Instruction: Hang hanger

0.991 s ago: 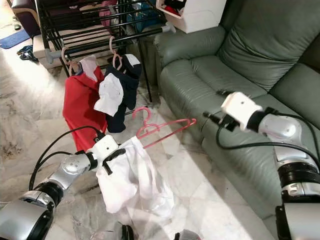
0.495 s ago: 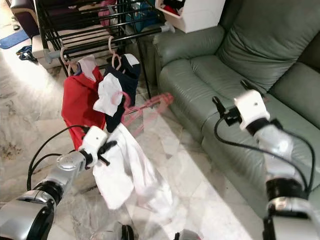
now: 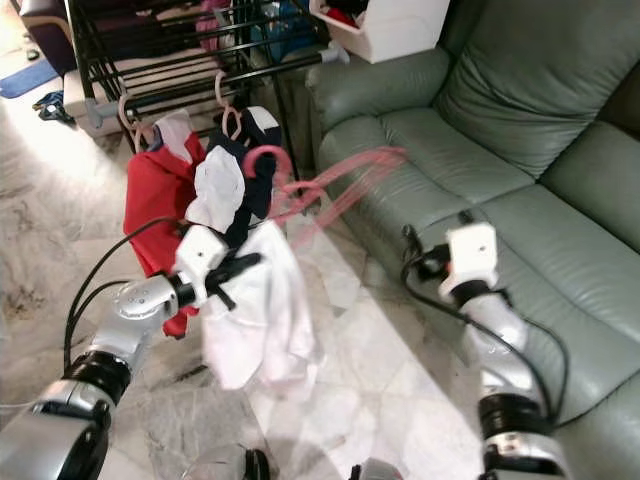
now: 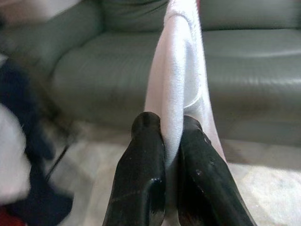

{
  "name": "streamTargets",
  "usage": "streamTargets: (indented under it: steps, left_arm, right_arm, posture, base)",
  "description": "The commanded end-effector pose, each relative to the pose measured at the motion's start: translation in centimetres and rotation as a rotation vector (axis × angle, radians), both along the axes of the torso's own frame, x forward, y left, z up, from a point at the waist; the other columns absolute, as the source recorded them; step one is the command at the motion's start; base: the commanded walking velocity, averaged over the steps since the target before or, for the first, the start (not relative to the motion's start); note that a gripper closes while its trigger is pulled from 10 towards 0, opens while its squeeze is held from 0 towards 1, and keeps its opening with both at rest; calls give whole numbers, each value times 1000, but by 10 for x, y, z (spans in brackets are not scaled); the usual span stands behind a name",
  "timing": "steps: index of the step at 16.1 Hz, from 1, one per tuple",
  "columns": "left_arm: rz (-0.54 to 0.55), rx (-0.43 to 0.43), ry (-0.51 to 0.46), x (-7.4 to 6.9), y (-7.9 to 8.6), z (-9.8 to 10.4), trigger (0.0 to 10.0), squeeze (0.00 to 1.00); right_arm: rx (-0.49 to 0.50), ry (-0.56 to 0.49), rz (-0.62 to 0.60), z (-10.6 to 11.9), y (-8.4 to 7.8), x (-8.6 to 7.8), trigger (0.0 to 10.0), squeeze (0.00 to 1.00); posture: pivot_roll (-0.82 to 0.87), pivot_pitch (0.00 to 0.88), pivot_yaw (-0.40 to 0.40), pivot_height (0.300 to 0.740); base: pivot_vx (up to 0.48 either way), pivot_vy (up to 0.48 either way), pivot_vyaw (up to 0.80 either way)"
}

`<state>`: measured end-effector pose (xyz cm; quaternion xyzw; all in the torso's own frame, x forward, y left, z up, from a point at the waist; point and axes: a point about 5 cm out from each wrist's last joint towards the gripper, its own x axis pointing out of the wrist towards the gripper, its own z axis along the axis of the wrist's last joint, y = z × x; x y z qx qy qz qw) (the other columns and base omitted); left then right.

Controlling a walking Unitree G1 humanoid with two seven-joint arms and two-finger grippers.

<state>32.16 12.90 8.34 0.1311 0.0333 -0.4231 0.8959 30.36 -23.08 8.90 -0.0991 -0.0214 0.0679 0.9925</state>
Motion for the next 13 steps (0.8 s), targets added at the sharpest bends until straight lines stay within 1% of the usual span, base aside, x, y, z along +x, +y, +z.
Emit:
streamTargets:
  steps: [1, 2, 3, 4, 5, 6, 7, 8, 9, 10, 11, 13]
  left_arm:
    - [-73, -4, -81, 0, -4, 17, 0, 0]
    - [-153, -9, -119, -4, -10, 30, 0, 0]
    - [-203, -22, -151, -6, -16, 42, 0, 0]
    - [-215, -24, -166, -6, -18, 47, 0, 0]
    - [-234, -24, -190, -6, -21, 53, 0, 0]
    - [-254, -28, -217, -6, -25, 60, 0, 0]
    - [-264, -29, -221, -6, -26, 62, 0, 0]
    - [-273, -26, -227, -6, -28, 64, 0, 0]
    - [-283, -26, -233, -7, -30, 66, 0, 0]
    - [-305, -30, -243, -10, -35, 72, 0, 0]
    - [-310, -28, -248, -11, -37, 73, 0, 0]
    - [-319, -37, -251, -12, -40, 75, 0, 0]
  right_arm:
    - [37, 62, -1, -11, 4, -2, 10000, 1000]
    - [62, 119, 9, -21, 12, -4, 10000, 1000]
    - [98, 156, 29, -27, 18, -4, 10000, 1000]
    - [112, 169, 39, -29, 20, -4, 10000, 1000]
    - [143, 201, 88, -32, 27, -5, 10000, 1000]
    - [157, 234, 178, -34, 38, -7, 10000, 886]
    - [154, 246, 210, -35, 41, -9, 10000, 886]
    - [149, 252, 243, -36, 44, -10, 10000, 808]
    - [154, 271, 293, -37, 48, -13, 10000, 180]
    - [166, 287, 423, -36, 58, -20, 10000, 0]
    - [174, 297, 467, -35, 61, -23, 10000, 0]
    - [160, 323, 525, -37, 62, -30, 10000, 0]
  posture:
    - [-21, 0, 75, 740]
    - [-16, 0, 80, 740]
    - [-14, 0, 83, 740]
    - [-13, 0, 84, 740]
    - [-11, 0, 86, 740]
    - [-12, 0, 88, 740]
    - [-12, 0, 88, 740]
    - [-13, 0, 89, 740]
    - [-15, 0, 90, 740]
    - [-17, 0, 92, 740]
    - [-17, 0, 92, 740]
    - [-20, 0, 90, 740]
  base:
    - [0, 0, 0]
    - [0, 0, 0]
    - [0, 0, 0]
    - [0, 0, 0]
    - [0, 0, 0]
    - [0, 0, 0]
    - [0, 0, 0]
    - [0, 0, 0]
    - [0, 0, 0]
    - [0, 0, 0]
    - [0, 0, 0]
    - [0, 0, 0]
